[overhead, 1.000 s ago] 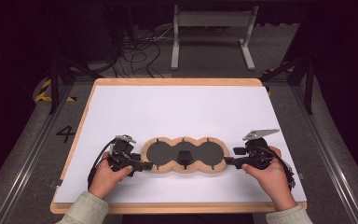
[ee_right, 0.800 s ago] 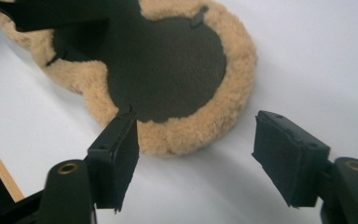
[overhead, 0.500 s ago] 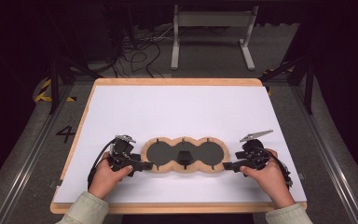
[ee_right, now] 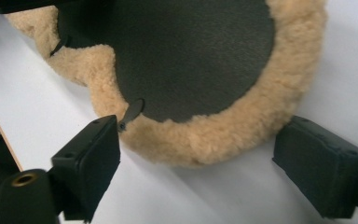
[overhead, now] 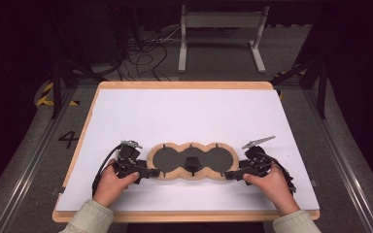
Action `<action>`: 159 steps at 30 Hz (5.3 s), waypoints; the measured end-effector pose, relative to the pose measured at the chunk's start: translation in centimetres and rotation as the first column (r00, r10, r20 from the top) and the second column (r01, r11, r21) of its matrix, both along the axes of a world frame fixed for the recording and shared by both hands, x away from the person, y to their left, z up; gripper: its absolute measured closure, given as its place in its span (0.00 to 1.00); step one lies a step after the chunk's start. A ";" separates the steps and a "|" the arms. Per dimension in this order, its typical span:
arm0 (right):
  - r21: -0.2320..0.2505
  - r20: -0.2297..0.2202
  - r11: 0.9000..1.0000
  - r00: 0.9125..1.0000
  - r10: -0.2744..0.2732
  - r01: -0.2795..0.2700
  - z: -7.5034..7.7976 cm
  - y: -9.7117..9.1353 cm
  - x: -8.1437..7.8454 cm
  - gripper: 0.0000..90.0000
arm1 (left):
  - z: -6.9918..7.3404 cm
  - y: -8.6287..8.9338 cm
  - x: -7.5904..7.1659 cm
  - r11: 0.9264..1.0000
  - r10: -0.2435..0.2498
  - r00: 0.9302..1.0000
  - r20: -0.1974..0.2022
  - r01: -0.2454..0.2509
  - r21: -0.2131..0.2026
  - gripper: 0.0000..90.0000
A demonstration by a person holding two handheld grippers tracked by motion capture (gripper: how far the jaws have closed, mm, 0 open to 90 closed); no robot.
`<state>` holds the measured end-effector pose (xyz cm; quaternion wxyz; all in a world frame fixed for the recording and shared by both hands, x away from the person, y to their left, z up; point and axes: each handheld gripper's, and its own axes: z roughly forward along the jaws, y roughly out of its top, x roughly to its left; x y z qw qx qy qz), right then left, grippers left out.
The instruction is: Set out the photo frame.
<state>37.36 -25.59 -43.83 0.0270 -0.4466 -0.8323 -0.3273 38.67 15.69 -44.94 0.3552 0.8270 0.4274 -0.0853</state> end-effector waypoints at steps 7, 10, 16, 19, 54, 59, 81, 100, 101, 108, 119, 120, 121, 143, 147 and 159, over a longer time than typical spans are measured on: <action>0.041 -0.033 0.997 0.998 -0.058 0.060 0.1 -0.3 0.2 0.22 | 0.2 -0.2 -0.2 1.000 0.020 1.000 0.004 -0.020 0.023 0.30; 0.050 -0.036 0.996 0.997 -0.073 0.075 0.0 -0.6 0.2 0.26 | 0.2 -0.3 -0.2 0.999 0.027 1.000 0.007 -0.027 0.026 0.31; 0.049 -0.024 0.990 0.991 -0.131 0.132 0.3 -0.9 0.1 0.41 | 0.3 -0.2 -0.2 0.999 0.034 0.999 0.010 -0.035 0.034 0.35; 0.048 -0.006 0.989 0.990 -0.141 0.141 0.5 -0.9 0.0 0.45 | 0.4 -0.3 -0.5 0.998 0.050 0.999 0.022 -0.050 0.039 0.37; 0.095 0.385 0.969 0.889 -0.247 0.227 4.3 -1.1 -2.5 0.80 | 2.6 -0.2 -2.1 0.985 0.154 0.938 0.310 -0.171 0.028 0.68; 0.027 0.397 0.972 0.890 -0.223 0.232 2.7 -1.1 -2.2 0.81 | 2.4 -0.5 -2.1 0.987 0.123 0.931 0.344 -0.150 0.052 0.70; -0.040 0.400 0.980 0.902 -0.162 0.194 2.1 -1.3 -3.7 0.81 | 2.9 0.1 -3.2 0.996 0.056 0.947 0.316 -0.073 0.043 0.70; -0.096 0.430 0.990 0.901 -0.054 0.104 2.0 -1.8 -5.3 0.78 | 3.0 0.5 -4.1 0.996 -0.020 0.942 0.334 -0.010 0.087 0.77; -0.105 0.436 0.990 0.899 -0.044 0.099 2.1 -1.8 -5.3 0.79 | 3.1 0.6 -4.2 0.996 -0.017 0.943 0.331 -0.012 0.088 0.78; -0.143 0.436 0.988 0.900 0.007 0.062 2.9 -2.7 -5.4 0.99 | 3.8 1.0 -5.5 0.994 -0.091 0.940 0.330 0.065 0.091 1.00; -0.145 0.452 0.984 0.892 -0.022 0.098 3.2 -3.6 -4.4 1.00 | 2.8 -1.1 -5.3 0.983 -0.142 0.935 0.324 0.095 0.156 1.00; -0.138 0.452 0.985 0.892 -0.028 0.101 3.1 -3.7 -4.2 1.00 | 2.8 -1.2 -5.2 0.985 -0.138 0.938 0.318 0.096 0.146 1.00; -0.133 0.452 0.986 0.892 -0.030 0.100 3.1 -3.7 -4.1 1.00 | 2.7 -1.3 -5.0 0.986 -0.134 0.937 0.323 0.092 0.142 1.00; -0.134 0.467 0.991 0.883 0.040 0.026 2.8 -2.8 -3.1 1.00 | 2.9 -1.2 -4.6 0.995 -0.060 0.932 0.357 0.026 0.100 1.00; -0.142 0.459 0.990 0.887 0.055 0.012 2.9 -2.8 -3.7 1.00 | 3.0 -0.9 -4.0 0.996 -0.036 0.932 0.361 0.006 0.085 1.00; -0.171 0.436 0.984 0.893 0.114 -0.042 3.2 -2.4 -6.5 1.00 | 3.1 -1.7 -3.8 0.996 -0.055 0.931 0.362 0.027 0.084 1.00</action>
